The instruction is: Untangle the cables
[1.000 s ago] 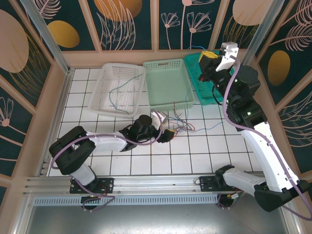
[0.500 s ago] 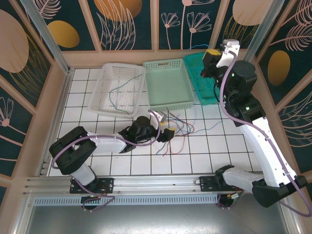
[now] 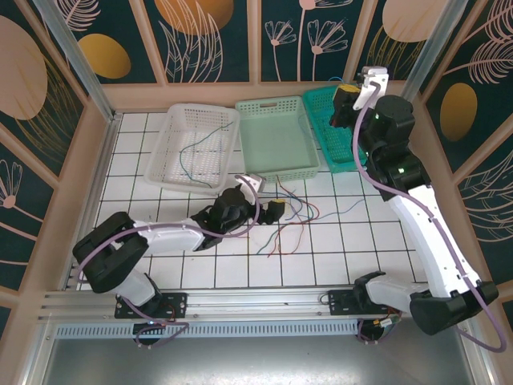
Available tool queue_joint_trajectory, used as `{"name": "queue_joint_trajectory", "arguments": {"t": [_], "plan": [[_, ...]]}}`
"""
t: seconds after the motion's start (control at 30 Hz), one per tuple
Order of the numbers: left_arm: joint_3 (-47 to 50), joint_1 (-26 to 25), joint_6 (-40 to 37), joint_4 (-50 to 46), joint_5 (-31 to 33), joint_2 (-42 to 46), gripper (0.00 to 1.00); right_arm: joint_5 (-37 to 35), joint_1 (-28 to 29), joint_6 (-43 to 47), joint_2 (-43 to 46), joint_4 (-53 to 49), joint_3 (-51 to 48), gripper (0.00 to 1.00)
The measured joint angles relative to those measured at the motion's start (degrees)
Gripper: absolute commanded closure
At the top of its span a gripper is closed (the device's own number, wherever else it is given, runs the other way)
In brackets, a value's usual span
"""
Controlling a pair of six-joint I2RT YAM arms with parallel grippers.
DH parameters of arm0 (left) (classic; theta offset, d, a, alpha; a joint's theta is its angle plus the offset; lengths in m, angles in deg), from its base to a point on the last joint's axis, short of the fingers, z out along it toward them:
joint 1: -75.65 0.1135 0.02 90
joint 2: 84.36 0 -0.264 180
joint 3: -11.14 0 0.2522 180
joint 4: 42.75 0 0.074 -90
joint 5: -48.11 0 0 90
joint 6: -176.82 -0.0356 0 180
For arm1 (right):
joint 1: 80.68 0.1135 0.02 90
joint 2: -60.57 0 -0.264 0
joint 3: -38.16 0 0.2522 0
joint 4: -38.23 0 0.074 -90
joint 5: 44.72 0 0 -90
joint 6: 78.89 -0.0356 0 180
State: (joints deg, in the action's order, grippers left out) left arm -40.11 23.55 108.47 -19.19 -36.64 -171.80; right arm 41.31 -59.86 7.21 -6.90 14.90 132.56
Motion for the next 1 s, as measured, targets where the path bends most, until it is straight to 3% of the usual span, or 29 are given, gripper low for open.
{"name": "queue_joint_trajectory", "arguments": {"t": [0.47,0.73,1.0], "plan": [[5.8,0.0,0.1,-1.6,14.7,11.0,0.01,11.0,-1.4,-1.4,-15.7,5.1,3.8,1.00],[9.4,0.0,0.1,-2.0,18.1,15.3,0.01,14.8,-1.4,-2.4,-23.8,6.0,5.5,1.00],[10.6,0.0,0.1,-2.0,19.3,17.3,0.01,16.8,-1.5,-4.1,-23.3,4.9,12.4,1.00]]}}
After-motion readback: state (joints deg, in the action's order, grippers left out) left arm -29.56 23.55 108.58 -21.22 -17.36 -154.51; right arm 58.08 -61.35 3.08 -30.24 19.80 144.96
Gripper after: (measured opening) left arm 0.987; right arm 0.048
